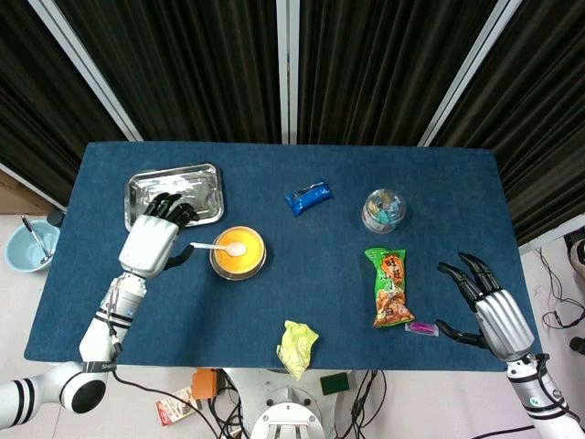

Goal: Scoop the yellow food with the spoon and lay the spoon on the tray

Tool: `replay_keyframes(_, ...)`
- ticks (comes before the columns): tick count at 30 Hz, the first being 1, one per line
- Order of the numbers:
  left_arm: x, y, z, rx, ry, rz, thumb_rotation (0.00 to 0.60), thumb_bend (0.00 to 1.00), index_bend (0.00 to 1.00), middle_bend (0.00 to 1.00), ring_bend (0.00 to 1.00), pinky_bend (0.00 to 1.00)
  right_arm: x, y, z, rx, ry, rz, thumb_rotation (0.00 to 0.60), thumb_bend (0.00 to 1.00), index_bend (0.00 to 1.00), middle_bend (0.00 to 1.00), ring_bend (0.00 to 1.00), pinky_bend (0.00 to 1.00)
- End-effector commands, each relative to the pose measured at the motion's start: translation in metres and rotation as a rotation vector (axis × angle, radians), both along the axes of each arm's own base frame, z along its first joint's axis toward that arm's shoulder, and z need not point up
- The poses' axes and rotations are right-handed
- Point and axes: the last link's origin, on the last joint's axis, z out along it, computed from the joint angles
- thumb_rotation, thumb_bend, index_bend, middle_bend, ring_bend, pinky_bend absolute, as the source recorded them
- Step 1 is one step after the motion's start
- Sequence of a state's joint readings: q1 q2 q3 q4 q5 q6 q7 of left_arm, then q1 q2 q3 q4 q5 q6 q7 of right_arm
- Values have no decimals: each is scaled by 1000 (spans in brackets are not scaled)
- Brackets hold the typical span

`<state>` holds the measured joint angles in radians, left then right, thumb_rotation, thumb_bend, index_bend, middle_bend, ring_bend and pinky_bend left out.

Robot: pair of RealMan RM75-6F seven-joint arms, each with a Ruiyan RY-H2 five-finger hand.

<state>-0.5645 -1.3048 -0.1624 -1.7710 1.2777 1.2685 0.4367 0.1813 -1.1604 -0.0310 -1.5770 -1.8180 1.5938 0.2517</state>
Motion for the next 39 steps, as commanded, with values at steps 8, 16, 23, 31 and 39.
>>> replay_keyframes(8, -4, 22, -41, -94, 123, 129, 600, 251, 408, 270, 138, 139, 2, -6, -1, 6, 4, 5, 600, 185, 106, 191, 0, 90)
replay_keyframes(16, -5, 28, -69, -143, 166, 194, 600, 260, 452, 271, 138, 141, 2, -8, -4, 17, 5, 6, 600, 185, 106, 191, 0, 90)
replay_keyframes(23, -2, 33, -82, -147, 155, 218, 600, 286, 465, 272, 138, 140, 1, -9, -4, 20, 2, 4, 600, 184, 106, 191, 0, 90)
replay_keyframes(31, -3, 36, -85, -153, 163, 240, 600, 317, 467, 271, 138, 139, -2, -10, -4, 21, -3, -3, 600, 182, 106, 191, 0, 90)
replay_keyframes(39, -7, 36, -88, -160, 168, 253, 600, 345, 489, 272, 138, 139, -2, -11, -5, 22, -5, -2, 600, 181, 106, 191, 0, 90)
